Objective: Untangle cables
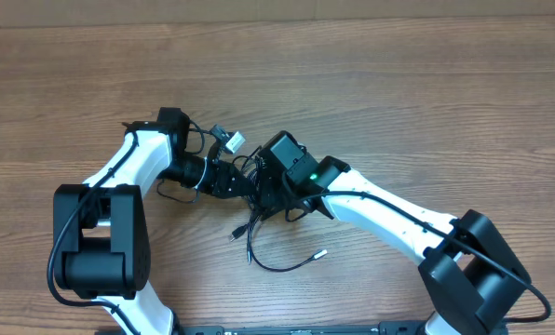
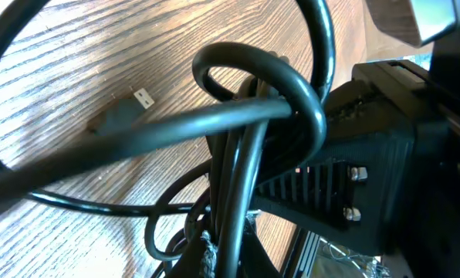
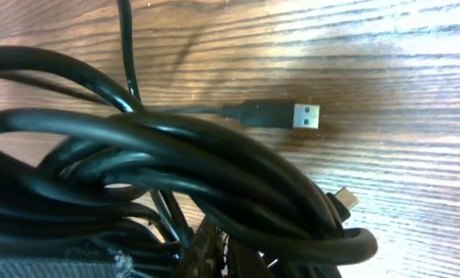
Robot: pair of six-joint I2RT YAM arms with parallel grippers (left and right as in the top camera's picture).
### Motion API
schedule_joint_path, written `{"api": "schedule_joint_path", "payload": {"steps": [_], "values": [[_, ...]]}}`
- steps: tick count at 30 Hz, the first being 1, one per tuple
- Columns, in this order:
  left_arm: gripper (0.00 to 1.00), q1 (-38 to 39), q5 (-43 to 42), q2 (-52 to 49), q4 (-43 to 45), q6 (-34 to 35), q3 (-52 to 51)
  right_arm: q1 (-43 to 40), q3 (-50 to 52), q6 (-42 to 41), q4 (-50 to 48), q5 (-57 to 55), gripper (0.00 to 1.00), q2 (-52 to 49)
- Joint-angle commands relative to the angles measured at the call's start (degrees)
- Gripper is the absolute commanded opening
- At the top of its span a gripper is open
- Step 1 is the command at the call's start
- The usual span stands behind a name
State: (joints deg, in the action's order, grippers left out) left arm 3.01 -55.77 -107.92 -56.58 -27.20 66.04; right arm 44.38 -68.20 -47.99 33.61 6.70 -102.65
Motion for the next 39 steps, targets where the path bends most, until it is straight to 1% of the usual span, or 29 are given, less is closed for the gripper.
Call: {"api": "schedule_joint_path", "payload": {"steps": [1,3,7,11,16,17,19,22,23,26,29,30,31,32,33,34,35,39], "values": [[0.04,0.37,-2.29,-0.17,0.02,-1.09,0.55,-2.16,-1.55,0.55,0.28,4.04,0.04,4.33],[0.04,0.37,-2.32,-0.17,0.02,-1.09,0.55,-2.36,-1.55,0.52,2.03,3.93,0.04,7.1],[0.04,0.37,-2.32,-0.17,0.02,-1.09,0.55,-1.31,-1.4,0.48,6.19,3.15,0.04,7.39],[0.04,0.37,-2.32,-0.17,0.02,-1.09,0.55,-0.83,1.11,-1.2,5.53,0.85,0.04,7.15],[0.04,0.37,-2.32,-0.17,0.02,-1.09,0.55,0.26,2.89,-1.7,1.73,0.85,0.04,3.78],[0.04,0.37,-2.32,-0.17,0.02,-1.07,0.55,0.48,3.37,-1.7,-0.28,0.85,0.05,2.43],[0.04,0.37,-2.32,-0.17,0.02,-1.09,0.55,0.35,3.5,-1.7,-4.31,-0.26,0.09,-0.24],[0.04,0.37,-2.29,-0.17,0.0,-1.09,0.55,-0.94,3.19,-1.66,-6.45,-1.03,0.08,-0.33],[0.04,0.37,-2.29,-0.17,0.0,-1.09,0.55,-2.32,2.01,-1.07,-6.08,2.16,0.05,-0.17],[0.04,0.37,-2.29,-0.17,0.0,-1.09,0.55,-5.25,0.13,4.85,-5.88,11.28,0.04,2.82],[0.04,0.37,-2.29,-0.17,0.02,-1.09,0.55,-6.91,0.07,6.54,-2.86,12.26,0.06,9.29],[0.04,0.37,-2.29,-0.17,0.02,-1.09,0.55,-7.28,0.07,7.43,-1.86,12.24,0.08,10.19],[0.04,0.37,-2.29,-0.17,0.02,-1.09,0.55,-8.94,0.07,8.0,1.95,10.69,0.18,11.26],[0.04,0.37,-2.27,-0.17,0.02,-1.09,0.55,-10.23,0.11,7.96,4.81,10.27,0.4,11.21],[0.04,0.37,-2.27,-0.17,0.02,-1.09,0.55,-10.67,0.15,7.74,6.14,9.86,0.51,11.13],[0.04,0.37,-2.27,-0.17,0.02,-1.09,0.55,-10.88,0.52,7.78,7.45,9.86,0.65,11.13],[0.04,0.37,-2.32,-0.17,0.02,-1.09,0.55,-10.86,0.79,7.76,7.74,9.86,0.68,11.13],[0.04,0.37,-2.82,-0.17,-0.15,-1.07,0.55,-10.19,4.31,7.17,6.97,9.86,0.69,10.95]]}}
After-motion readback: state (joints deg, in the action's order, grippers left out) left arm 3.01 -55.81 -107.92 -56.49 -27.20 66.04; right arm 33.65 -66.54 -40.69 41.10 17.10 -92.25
